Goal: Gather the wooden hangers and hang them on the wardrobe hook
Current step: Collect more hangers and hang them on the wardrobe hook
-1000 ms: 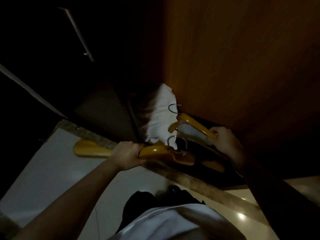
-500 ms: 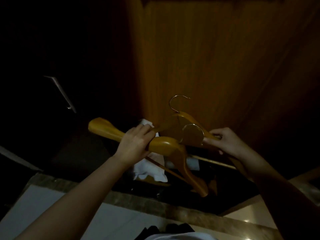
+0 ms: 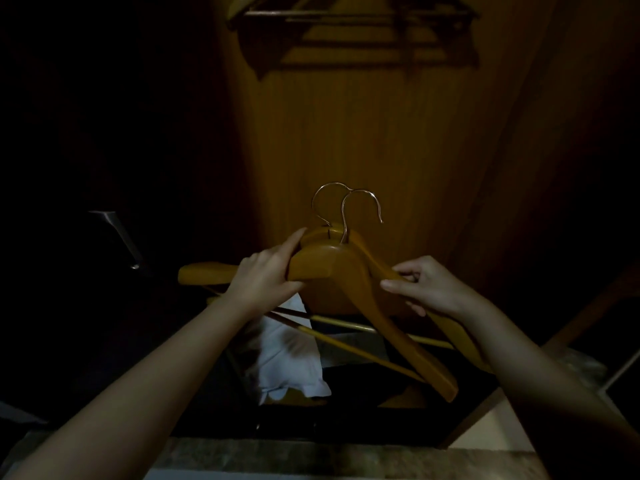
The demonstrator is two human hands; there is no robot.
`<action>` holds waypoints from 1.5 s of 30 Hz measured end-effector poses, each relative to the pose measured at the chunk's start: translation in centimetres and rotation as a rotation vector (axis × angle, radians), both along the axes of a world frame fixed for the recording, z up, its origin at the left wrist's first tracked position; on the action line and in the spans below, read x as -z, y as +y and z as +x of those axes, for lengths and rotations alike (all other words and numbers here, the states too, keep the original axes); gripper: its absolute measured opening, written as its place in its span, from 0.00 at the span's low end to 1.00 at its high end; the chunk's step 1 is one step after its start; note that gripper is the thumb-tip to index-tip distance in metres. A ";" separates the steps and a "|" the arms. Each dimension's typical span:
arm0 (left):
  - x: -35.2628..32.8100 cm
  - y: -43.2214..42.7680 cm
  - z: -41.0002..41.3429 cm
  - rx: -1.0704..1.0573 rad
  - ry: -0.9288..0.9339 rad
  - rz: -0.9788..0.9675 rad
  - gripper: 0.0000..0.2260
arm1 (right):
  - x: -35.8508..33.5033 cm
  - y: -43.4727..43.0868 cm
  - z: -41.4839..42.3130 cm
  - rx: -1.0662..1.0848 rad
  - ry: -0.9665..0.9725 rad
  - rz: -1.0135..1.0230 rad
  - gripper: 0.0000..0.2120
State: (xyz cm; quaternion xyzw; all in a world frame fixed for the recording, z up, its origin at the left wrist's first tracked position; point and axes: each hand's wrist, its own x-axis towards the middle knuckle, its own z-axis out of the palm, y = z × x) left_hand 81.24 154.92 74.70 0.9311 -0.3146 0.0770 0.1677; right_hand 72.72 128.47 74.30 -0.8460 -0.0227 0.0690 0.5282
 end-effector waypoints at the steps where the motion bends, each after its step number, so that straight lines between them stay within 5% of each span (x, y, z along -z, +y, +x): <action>1: 0.0 0.1 0.1 -0.010 -0.011 0.017 0.38 | -0.1 0.2 0.0 0.006 -0.003 0.003 0.09; 5: 0.2 0.8 -0.1 -0.068 -0.066 0.002 0.34 | -0.6 0.6 0.4 0.094 -0.010 0.014 0.09; 9: 0.9 1.0 -0.2 -0.094 0.028 -0.072 0.18 | -0.4 1.1 0.8 0.250 -0.018 0.029 0.11; 12: 1.0 0.6 -0.3 -0.141 0.196 -0.116 0.08 | 0.6 1.8 1.8 0.373 -0.003 0.013 0.14; 17: 2.1 2.0 -0.8 -0.297 0.463 -0.255 0.08 | 2.6 1.2 2.5 0.546 0.035 -0.095 0.15; 25: 3.6 0.1 -3.1 -0.436 1.121 -0.878 0.08 | 5.2 3.6 1.5 0.737 0.153 0.152 0.10; 28: 3.5 -2.5 -3.7 -0.356 1.132 -1.001 0.06 | 5.9 6.3 1.9 0.739 0.173 0.280 0.10; 33: 4.1 -4.5 -3.2 -0.288 1.054 -1.083 0.16 | 5.7 10.0 1.7 0.706 0.158 0.462 0.05; 45: 4.6 -5.4 0.3 -0.274 0.988 -0.999 0.20 | 6.6 12.4 0.8 0.533 0.060 0.361 0.06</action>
